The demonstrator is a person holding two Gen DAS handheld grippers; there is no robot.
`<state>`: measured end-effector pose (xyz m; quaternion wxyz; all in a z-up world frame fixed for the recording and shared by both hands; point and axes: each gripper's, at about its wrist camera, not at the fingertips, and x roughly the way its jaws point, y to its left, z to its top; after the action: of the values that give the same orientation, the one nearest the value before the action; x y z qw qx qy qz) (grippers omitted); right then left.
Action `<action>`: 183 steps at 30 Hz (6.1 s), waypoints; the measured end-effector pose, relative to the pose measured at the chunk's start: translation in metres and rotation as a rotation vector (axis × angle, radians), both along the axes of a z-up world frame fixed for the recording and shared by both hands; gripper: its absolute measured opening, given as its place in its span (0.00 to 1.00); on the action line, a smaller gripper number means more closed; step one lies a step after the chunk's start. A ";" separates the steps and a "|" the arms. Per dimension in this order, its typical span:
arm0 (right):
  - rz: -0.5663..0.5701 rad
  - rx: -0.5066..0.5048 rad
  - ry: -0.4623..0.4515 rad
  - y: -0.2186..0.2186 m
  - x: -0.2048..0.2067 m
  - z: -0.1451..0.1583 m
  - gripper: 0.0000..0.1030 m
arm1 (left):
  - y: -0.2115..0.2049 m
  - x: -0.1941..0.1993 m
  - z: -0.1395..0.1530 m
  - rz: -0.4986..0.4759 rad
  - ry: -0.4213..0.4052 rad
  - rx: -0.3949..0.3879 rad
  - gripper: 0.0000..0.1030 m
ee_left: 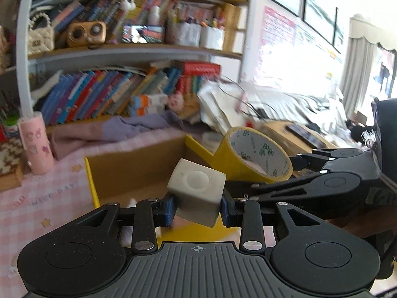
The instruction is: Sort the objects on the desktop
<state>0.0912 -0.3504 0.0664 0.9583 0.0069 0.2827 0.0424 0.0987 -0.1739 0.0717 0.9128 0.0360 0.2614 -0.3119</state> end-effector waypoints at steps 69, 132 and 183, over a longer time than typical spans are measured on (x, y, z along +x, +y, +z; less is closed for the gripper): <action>0.386 -0.233 -0.049 0.030 0.061 0.020 0.85 | 0.067 0.002 0.023 0.521 -0.146 0.065 0.88; 0.041 -0.056 0.150 0.146 -0.146 -0.056 0.86 | 0.155 -0.150 -0.067 0.496 0.062 0.207 0.94; 0.060 -0.073 0.164 0.148 -0.137 -0.060 0.86 | 0.161 -0.139 -0.073 0.506 0.115 0.187 1.00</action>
<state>-0.0455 -0.2021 0.0065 0.9299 -0.0330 0.3615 0.0601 -0.0399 -0.0130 -0.0015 0.9381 0.0358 0.3409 -0.0501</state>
